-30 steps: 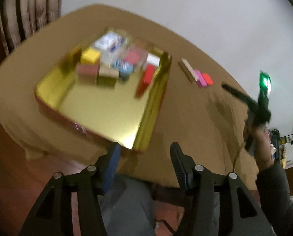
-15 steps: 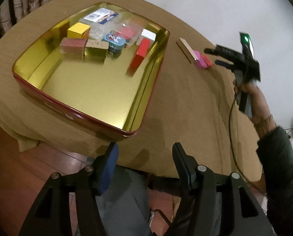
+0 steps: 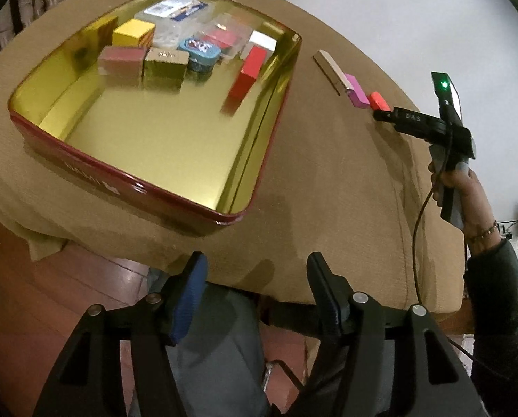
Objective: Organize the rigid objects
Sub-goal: 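Reach the right gripper to the red rounded case and grasp it, then carry the red case into the gold tin and open the right gripper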
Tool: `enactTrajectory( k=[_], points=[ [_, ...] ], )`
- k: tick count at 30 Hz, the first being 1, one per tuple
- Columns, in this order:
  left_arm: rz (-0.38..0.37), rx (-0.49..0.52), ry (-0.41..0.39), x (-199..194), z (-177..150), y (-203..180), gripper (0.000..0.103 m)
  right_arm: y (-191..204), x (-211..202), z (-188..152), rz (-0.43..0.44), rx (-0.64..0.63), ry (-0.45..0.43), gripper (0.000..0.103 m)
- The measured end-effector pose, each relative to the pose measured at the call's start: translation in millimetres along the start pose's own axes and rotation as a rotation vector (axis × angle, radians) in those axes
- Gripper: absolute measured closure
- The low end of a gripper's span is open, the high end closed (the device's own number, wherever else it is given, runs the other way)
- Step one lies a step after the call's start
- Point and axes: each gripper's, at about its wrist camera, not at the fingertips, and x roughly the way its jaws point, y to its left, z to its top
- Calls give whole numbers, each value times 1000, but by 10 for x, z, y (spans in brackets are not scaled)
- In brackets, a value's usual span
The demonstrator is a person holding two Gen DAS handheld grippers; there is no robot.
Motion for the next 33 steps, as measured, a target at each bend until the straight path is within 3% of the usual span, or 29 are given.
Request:
enactTrajectory(
  k=[8,14,17,19,20,21,25,28,33],
  points=[
    [12,36,-9,-42,-63,-132,47,-13,-74,42,-32,-78,-70,27],
    [15,28,-2,-9,-66,-147,47,173,-24,224,-60,-290,-99,27],
    [21,23,8,20,-64,-136,46,159,26,326,-5,-339,-60,27],
    [23,19,13,38,-73,-126,46,18,26,360,43,-307,-25,36],
    [23,15,14,44,-77,-124,46,5,6,356,54,-306,-21,49],
    [23,12,13,42,-76,-115,46,9,-38,332,42,-315,-25,54],
    [36,13,-13,-42,-135,-79,46,-63,-186,202,15,-263,-28,54],
    [63,14,-42,-130,-220,-24,46,-117,-453,-20,77,-222,-68,54],
    [75,-19,-49,-196,-357,125,46,326,-1023,-107,254,-257,-154,54]
  ],
)
